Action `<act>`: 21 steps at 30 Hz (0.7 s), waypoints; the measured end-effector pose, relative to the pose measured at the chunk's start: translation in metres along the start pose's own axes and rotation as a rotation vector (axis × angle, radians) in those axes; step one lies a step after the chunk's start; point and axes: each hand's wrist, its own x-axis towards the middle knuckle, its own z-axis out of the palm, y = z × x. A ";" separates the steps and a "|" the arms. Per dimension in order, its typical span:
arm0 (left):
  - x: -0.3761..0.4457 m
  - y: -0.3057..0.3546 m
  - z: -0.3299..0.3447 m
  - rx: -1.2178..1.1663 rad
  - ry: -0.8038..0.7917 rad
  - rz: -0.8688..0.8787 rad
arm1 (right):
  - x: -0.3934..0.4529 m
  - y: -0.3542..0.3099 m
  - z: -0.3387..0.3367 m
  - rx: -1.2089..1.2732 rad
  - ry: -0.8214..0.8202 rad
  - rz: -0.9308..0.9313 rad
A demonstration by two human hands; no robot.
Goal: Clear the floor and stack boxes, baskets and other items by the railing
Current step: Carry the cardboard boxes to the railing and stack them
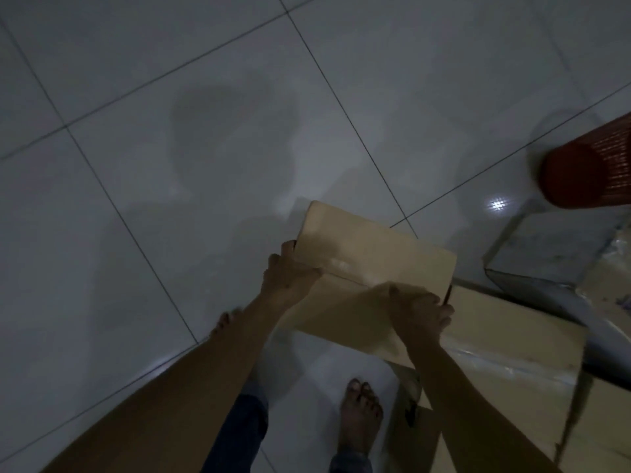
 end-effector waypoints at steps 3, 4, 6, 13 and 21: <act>0.014 -0.007 -0.006 0.086 0.007 0.106 | -0.011 -0.009 -0.002 -0.049 0.054 -0.012; 0.019 -0.010 -0.010 0.115 0.025 0.128 | -0.013 -0.013 -0.004 -0.005 0.071 -0.010; 0.030 -0.016 -0.018 0.145 0.038 0.158 | -0.006 -0.007 -0.013 0.038 0.084 -0.092; 0.030 -0.017 -0.045 -0.029 0.071 0.176 | 0.014 -0.017 -0.028 0.432 -0.089 -0.067; -0.011 0.010 -0.166 -0.259 0.064 0.110 | -0.026 -0.115 -0.084 0.466 -0.210 -0.191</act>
